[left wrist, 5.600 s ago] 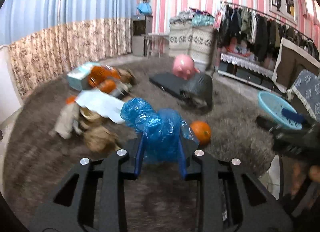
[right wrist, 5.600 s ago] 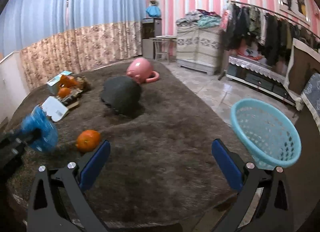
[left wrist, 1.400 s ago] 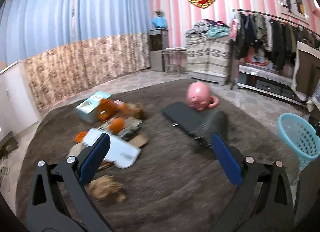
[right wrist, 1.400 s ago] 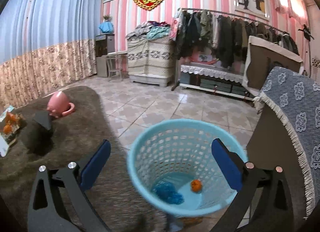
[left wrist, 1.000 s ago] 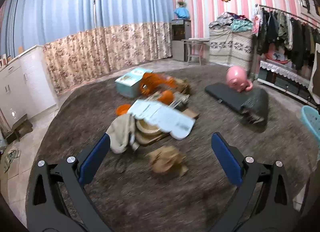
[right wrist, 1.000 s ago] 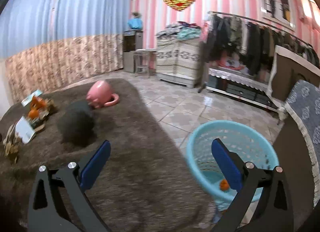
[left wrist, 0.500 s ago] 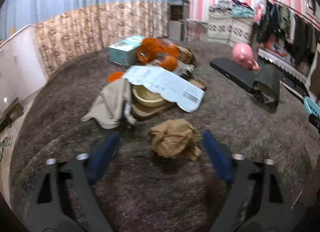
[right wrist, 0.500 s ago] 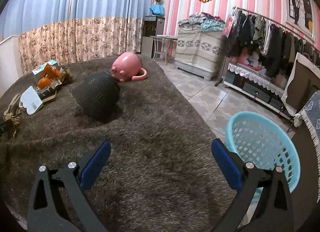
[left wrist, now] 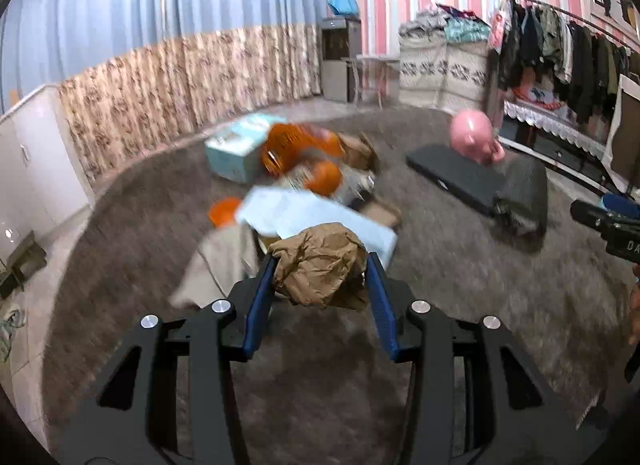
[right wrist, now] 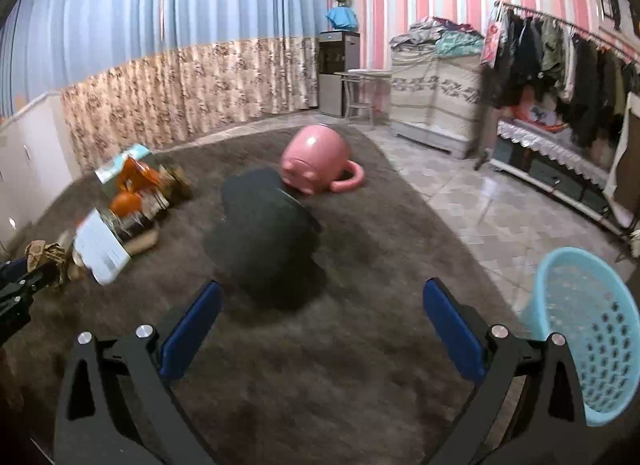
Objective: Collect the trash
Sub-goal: 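Grasp the brown paper bag with the left tool while the right tool grasps the black mesh cup, then carry both items over the blue basket and open both tools to drop them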
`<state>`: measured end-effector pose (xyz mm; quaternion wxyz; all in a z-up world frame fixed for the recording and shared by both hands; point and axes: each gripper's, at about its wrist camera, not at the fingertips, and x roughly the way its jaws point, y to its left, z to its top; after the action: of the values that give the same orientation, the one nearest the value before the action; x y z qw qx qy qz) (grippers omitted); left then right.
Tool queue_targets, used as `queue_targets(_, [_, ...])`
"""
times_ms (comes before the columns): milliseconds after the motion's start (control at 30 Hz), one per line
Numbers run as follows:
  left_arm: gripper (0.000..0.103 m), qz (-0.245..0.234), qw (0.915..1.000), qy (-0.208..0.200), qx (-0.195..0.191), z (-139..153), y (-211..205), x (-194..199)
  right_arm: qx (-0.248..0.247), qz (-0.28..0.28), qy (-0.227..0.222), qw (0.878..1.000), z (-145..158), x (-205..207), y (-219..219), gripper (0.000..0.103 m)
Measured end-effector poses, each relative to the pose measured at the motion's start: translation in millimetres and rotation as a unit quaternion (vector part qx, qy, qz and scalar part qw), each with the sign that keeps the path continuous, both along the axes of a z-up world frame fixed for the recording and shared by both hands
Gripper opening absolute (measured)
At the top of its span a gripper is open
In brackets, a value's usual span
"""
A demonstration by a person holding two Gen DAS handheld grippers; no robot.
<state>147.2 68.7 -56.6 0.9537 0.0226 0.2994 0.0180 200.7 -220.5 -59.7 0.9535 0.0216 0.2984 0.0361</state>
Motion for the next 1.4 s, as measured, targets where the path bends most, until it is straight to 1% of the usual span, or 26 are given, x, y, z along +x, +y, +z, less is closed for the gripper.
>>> queue_targets(67, [0.044,0.011,0.9999,-0.007,0.001,8,9,8,0.011,-0.004,0.006,1.0,1,14,6,0.099])
queue_targets(133, [0.044,0.019,0.9997,-0.012,-0.003,14,16,13,0.012,-0.011,0.011,1.0,1,26,10,0.099])
queue_targets(333, [0.045,0.031,0.9991,-0.027,-0.009,21,30,23,0.018,-0.035,0.054,0.998,-11,61,15,0.099])
queue_targets(400, [0.045,0.032,0.9991,-0.027,-0.006,19,32,26,0.048,-0.031,0.068,0.996,-16,67,12,0.099])
queue_targets(500, [0.045,0.036,0.999,-0.024,0.005,15,32,30,0.068,-0.024,0.076,0.995,-22,68,16,0.098])
queue_targets(600, [0.045,0.039,0.999,-0.019,0.003,11,34,33,0.057,-0.004,0.083,0.995,-28,67,27,0.097])
queue_targets(633, [0.045,0.04,0.999,-0.018,0.002,10,34,32,0.051,0.004,0.082,0.995,-29,66,30,0.096])
queue_targets(700, [0.045,0.04,0.999,-0.018,0.003,9,35,33,0.059,0.027,0.08,0.995,-30,64,33,0.08])
queue_targets(733, [0.045,0.04,0.999,-0.018,0.003,9,35,33,0.064,0.035,0.078,0.994,-29,62,33,0.076])
queue_targets(767, [0.045,0.04,0.999,-0.019,0.005,9,34,33,0.063,0.034,0.077,0.994,-28,61,34,0.074])
queue_targets(900, [0.045,0.04,0.9989,-0.024,0.008,11,32,31,0.049,0.034,0.05,0.997,-14,48,28,0.073])
queue_targets(1033, [0.045,0.041,0.9986,-0.033,0.006,20,23,27,0.039,0.013,0.021,0.999,7,26,5,0.073])
queue_targets(1133, [0.045,0.036,0.9985,-0.041,0.004,26,12,24,0.021,-0.018,0.003,1.0,18,6,-24,0.073])
queue_targets(1200, [0.045,0.029,0.9986,-0.045,0.0,29,0,23,0.005,-0.05,-0.008,0.999,25,-10,-51,0.073])
queue_targets(1267, [0.045,0.021,0.9987,-0.046,-0.002,32,-11,22,-0.014,-0.078,-0.015,0.997,30,-22,-71,0.073])
queue_targets(1400, [0.045,-0.002,0.9987,-0.051,0.001,36,-42,21,-0.051,-0.149,-0.034,0.987,40,-52,-124,0.073])
